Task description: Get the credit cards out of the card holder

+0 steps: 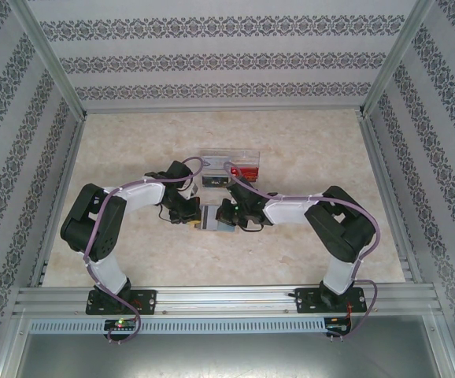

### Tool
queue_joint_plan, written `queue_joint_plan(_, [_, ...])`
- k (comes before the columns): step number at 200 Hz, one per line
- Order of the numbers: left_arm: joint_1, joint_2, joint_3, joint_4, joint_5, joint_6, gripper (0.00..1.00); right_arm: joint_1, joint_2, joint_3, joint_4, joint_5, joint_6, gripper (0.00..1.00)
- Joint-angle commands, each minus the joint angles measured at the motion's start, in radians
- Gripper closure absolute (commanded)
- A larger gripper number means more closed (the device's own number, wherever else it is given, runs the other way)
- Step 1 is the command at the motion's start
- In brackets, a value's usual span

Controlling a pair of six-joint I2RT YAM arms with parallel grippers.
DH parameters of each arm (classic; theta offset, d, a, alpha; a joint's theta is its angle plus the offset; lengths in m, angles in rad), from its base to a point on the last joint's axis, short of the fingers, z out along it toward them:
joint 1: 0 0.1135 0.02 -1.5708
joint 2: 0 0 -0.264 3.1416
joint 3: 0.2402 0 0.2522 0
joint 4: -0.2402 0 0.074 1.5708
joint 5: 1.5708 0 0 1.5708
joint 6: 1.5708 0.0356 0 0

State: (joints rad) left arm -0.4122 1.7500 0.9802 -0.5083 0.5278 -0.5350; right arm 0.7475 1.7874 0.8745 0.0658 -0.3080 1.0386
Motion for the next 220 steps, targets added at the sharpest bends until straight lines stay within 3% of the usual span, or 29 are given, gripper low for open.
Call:
queue_joint_plan(1, [-0.008,0.026,0.0,-0.027,-0.069,-0.01,0.95,-0.02,-0.029,-0.032,-0.017,0.02,0.002,1.0])
queue_joint_plan(35, [-0.007,0.029,0.004,-0.024,-0.06,-0.008,0.96,-0.02,-0.018,-0.026,-0.001,0.002,-0.002,1.0])
queue_joint_plan(49, [-0.008,0.029,0.003,-0.023,-0.059,-0.008,0.96,-0.016,-0.007,-0.018,0.005,-0.004,-0.001,0.81])
queue_joint_plan(80, [-0.008,0.031,0.003,-0.022,-0.053,-0.008,0.95,-0.017,0.018,-0.019,0.041,-0.015,0.012,0.75])
queue_joint_plan(107, [-0.007,0.031,0.003,-0.021,-0.048,-0.007,0.96,-0.017,0.03,-0.027,0.071,-0.026,0.02,0.78])
queue_joint_plan(137, [-0.008,0.028,0.003,-0.025,-0.051,-0.005,0.96,-0.022,0.022,-0.041,0.071,-0.024,0.02,0.94])
queue_joint_plan(156, [-0.008,0.026,0.003,-0.028,-0.055,-0.004,0.96,-0.033,-0.001,-0.063,0.068,-0.015,0.011,0.98])
queue_joint_plan(220, [-0.007,0.024,0.005,-0.04,-0.066,0.009,0.96,-0.114,-0.112,-0.151,0.045,-0.044,-0.073,0.99])
